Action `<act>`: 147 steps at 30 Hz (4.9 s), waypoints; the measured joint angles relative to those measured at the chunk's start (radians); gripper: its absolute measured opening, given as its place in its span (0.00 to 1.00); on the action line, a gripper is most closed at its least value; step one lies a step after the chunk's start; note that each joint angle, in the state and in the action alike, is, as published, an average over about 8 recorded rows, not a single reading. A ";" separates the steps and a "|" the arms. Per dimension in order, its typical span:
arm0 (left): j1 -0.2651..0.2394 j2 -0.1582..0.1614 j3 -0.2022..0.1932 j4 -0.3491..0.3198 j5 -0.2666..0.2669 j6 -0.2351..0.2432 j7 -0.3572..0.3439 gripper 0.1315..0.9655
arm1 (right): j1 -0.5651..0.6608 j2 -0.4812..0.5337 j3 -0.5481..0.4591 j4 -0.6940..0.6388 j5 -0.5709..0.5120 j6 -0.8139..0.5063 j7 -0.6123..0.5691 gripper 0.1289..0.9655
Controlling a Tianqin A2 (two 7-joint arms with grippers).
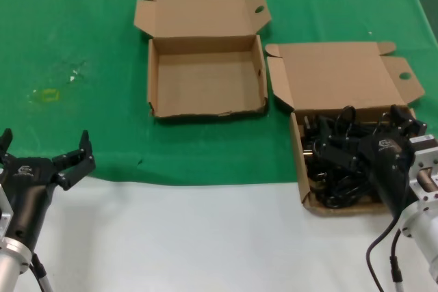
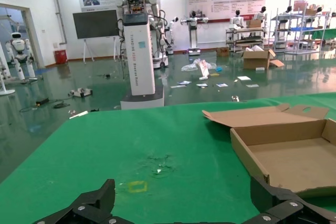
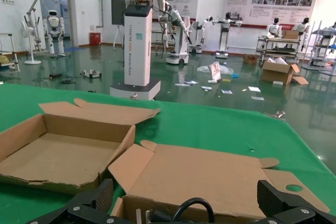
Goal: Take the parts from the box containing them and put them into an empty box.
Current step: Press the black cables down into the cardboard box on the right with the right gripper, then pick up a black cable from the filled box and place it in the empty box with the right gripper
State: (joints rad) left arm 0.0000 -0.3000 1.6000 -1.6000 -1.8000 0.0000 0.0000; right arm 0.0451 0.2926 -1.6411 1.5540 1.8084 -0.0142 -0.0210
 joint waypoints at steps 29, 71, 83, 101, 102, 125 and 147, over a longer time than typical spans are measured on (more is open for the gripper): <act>0.000 0.000 0.000 0.000 0.000 0.000 0.000 0.41 | 0.265 0.644 -0.485 0.197 0.397 0.086 -0.007 1.00; 0.000 0.000 0.000 0.000 0.000 0.000 0.000 0.01 | 0.981 0.483 -0.596 -0.558 -0.319 -1.144 -0.468 1.00; 0.000 0.000 0.000 0.000 0.000 0.000 0.000 0.01 | 1.000 0.413 -0.560 -0.664 -0.357 -1.167 -0.542 0.98; 0.000 0.000 0.000 0.000 0.000 0.000 0.000 0.01 | 0.978 0.400 -0.528 -0.692 -0.387 -1.190 -0.550 0.74; 0.000 0.000 0.000 0.000 0.000 0.000 0.000 0.01 | 0.978 0.400 -0.527 -0.693 -0.389 -1.190 -0.551 0.71; 0.000 0.000 0.000 0.000 0.000 0.000 0.000 0.01 | 0.956 0.420 -0.500 -0.650 -0.413 -1.180 -0.534 0.22; 0.000 0.000 0.000 0.000 0.000 0.000 0.000 0.01 | 1.022 0.509 -0.437 -0.415 -0.338 -1.357 -0.156 0.10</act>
State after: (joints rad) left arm 0.0000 -0.3000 1.6000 -1.6000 -1.7997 0.0000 -0.0003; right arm 1.0669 0.8021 -2.0782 1.1390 1.4703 -1.3717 -0.1767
